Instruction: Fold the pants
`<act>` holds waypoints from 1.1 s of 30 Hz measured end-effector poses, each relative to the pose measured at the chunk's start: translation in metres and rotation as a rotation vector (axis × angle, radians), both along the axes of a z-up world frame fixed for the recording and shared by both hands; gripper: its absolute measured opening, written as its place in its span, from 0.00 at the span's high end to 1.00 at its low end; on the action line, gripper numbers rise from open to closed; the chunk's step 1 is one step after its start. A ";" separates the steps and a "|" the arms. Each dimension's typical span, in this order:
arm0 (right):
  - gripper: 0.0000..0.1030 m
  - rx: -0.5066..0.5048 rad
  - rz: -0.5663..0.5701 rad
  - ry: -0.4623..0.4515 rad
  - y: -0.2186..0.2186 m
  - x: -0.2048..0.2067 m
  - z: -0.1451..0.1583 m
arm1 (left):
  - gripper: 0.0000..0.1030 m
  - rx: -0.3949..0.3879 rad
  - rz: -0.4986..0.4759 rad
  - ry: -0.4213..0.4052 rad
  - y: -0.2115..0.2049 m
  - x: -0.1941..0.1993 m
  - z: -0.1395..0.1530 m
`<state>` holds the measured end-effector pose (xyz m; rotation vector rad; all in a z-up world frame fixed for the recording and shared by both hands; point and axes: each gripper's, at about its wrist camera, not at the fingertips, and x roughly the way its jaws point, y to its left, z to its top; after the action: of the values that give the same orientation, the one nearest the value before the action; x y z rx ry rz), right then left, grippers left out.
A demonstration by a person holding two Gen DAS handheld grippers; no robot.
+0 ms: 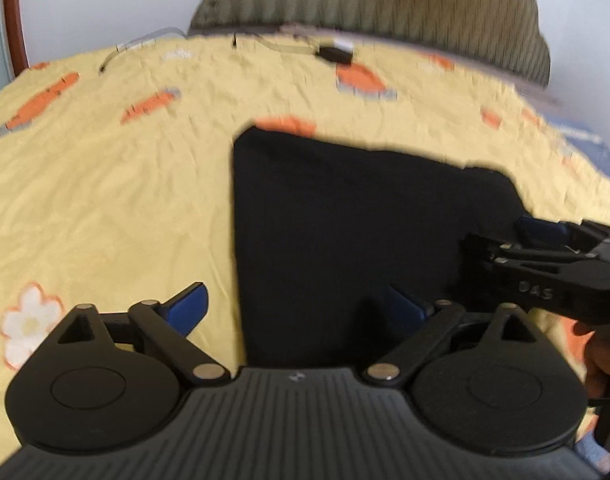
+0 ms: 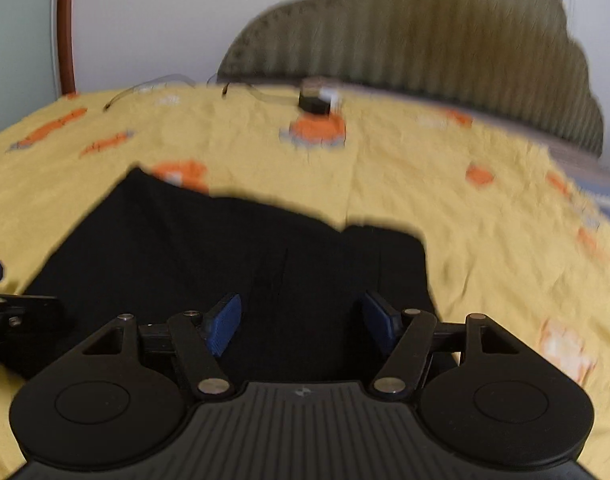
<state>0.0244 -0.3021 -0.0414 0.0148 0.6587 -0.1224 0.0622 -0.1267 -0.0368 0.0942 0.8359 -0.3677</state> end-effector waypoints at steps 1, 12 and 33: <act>0.35 0.004 -0.011 -0.013 0.001 -0.005 0.000 | 0.12 0.018 0.006 0.017 -0.002 0.000 -0.004; 0.16 0.026 -0.047 -0.157 0.028 -0.066 0.042 | 0.00 0.065 0.061 -0.079 0.011 -0.021 0.032; 0.16 0.025 -0.024 -0.151 0.045 -0.098 0.039 | 0.00 0.084 0.095 -0.067 0.014 -0.041 0.037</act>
<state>-0.0733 -0.2575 -0.0022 0.0554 0.5093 -0.1353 0.0212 -0.1124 0.0006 0.1435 0.7867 -0.2393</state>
